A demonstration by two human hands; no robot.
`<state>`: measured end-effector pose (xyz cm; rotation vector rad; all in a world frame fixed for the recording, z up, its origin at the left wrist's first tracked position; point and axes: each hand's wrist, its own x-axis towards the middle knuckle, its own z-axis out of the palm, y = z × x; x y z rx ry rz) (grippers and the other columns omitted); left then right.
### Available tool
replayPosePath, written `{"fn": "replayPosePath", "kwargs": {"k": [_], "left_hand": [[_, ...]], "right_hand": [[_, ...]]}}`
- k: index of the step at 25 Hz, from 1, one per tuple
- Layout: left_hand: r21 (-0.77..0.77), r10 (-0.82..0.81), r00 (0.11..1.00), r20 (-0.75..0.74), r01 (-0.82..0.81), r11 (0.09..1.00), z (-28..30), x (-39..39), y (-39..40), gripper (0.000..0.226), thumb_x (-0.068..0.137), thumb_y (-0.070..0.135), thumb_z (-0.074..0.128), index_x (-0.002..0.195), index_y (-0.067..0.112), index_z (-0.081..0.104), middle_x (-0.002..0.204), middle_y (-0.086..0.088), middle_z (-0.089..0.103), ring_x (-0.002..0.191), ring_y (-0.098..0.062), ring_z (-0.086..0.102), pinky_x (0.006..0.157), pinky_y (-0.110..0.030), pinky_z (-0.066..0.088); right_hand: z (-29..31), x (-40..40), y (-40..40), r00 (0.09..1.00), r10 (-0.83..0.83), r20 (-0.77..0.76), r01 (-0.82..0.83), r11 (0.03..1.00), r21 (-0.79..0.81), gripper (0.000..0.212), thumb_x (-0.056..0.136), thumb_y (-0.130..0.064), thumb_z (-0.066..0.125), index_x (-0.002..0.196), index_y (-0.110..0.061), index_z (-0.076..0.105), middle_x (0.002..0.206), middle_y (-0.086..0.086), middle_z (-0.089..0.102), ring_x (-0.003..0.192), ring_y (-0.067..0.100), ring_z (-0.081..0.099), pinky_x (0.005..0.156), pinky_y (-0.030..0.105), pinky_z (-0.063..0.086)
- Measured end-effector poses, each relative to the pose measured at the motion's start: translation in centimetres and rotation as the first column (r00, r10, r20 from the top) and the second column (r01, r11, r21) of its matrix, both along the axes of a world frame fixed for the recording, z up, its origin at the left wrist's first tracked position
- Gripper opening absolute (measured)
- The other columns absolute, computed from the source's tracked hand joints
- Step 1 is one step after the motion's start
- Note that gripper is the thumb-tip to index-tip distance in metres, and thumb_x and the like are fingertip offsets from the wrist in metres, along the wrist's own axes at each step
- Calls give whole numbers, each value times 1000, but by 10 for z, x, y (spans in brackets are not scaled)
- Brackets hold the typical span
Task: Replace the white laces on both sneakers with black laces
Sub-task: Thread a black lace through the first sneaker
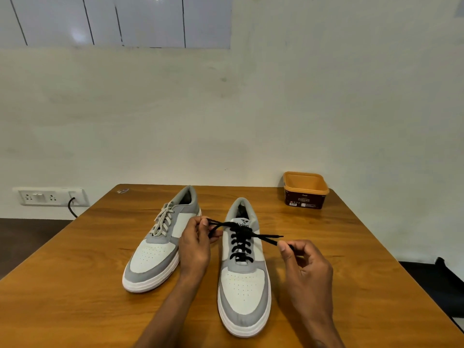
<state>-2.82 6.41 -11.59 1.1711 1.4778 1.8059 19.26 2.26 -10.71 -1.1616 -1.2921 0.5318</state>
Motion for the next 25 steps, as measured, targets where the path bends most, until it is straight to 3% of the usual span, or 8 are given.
{"fn": "replayPosePath", "kwargs": {"k": [3, 6, 9, 12, 16, 19, 22, 25], "left_hand": [[-24, -40, 994, 99, 42, 999, -13, -4, 8, 23, 111, 22, 47, 115, 7, 64, 103, -19, 73, 89, -24, 78, 80, -39, 66], [-43, -92, 990, 109, 97, 994, -21, -3, 5, 25, 111, 26, 49, 113, 8, 66, 97, -17, 73, 91, -28, 76, 77, -38, 65], [-36, -145, 980, 140, 151, 988, -16, -2, -2, 27, 110, 28, 51, 112, 9, 68, 94, -12, 76, 89, -24, 73, 77, -32, 62], [-17, -162, 978, 134, 166, 986, -12, 2, -12, 38, 109, 38, 50, 103, 7, 71, 90, -15, 74, 81, -22, 70, 75, -35, 60], [-18, -192, 979, 72, 194, 981, -14, 4, -26, 45, 105, 44, 54, 91, 4, 68, 79, -11, 68, 75, -22, 63, 72, -41, 54], [-64, -77, 997, -7, 76, 995, -19, 5, -36, 16, 103, 41, 61, 112, 30, 68, 99, 4, 73, 93, -15, 70, 83, -39, 61], [-89, -56, 998, -33, 53, 995, -23, 10, -52, 23, 110, 35, 48, 126, 46, 61, 120, 11, 72, 108, -4, 70, 93, -32, 60], [-100, -137, 977, -161, 122, 987, -24, 24, -79, 30, 111, 37, 47, 137, 41, 61, 128, 18, 70, 115, 4, 66, 95, -24, 57]], "right_hand": [[0, 2, 1, 999, -14, -51, 12, 1000, -27, 7, 94, -38, 73, 93, -31, 74, 89, -13, 74, 92, -1, 67, 75, 19, 54], [3, 0, 0, 990, 9, -137, -16, 999, -51, 13, 92, -38, 75, 92, -25, 74, 84, -11, 75, 86, 3, 69, 69, 13, 54], [5, -2, -2, 984, 45, -172, -49, 999, -22, 13, 90, -33, 77, 95, -21, 72, 83, -7, 75, 76, 11, 71, 68, 20, 59], [9, -7, -5, 973, 83, -216, -85, 996, 0, 22, 89, -24, 81, 107, -20, 70, 87, -6, 76, 73, 14, 74, 67, 26, 63], [12, -16, 6, 943, 131, -306, -144, 989, -18, 29, 88, -22, 82, 113, -19, 69, 96, -2, 79, 87, 15, 77, 77, 30, 64], [8, -26, 11, 968, 195, -159, -210, 974, -83, 30, 95, -36, 73, 124, -30, 69, 117, -11, 75, 114, 7, 70, 90, 26, 61], [-1, -34, -1, 935, 341, 95, -304, 910, -281, 65, 96, -66, 55, 155, -44, 41, 159, -14, 45, 144, 8, 47, 111, 34, 49], [-7, -39, -16, 862, 459, 215, -348, 844, -407, 96, 90, -84, 44, 165, -45, -2, 174, -16, 6, 158, 9, 17, 126, 45, 31]]}}
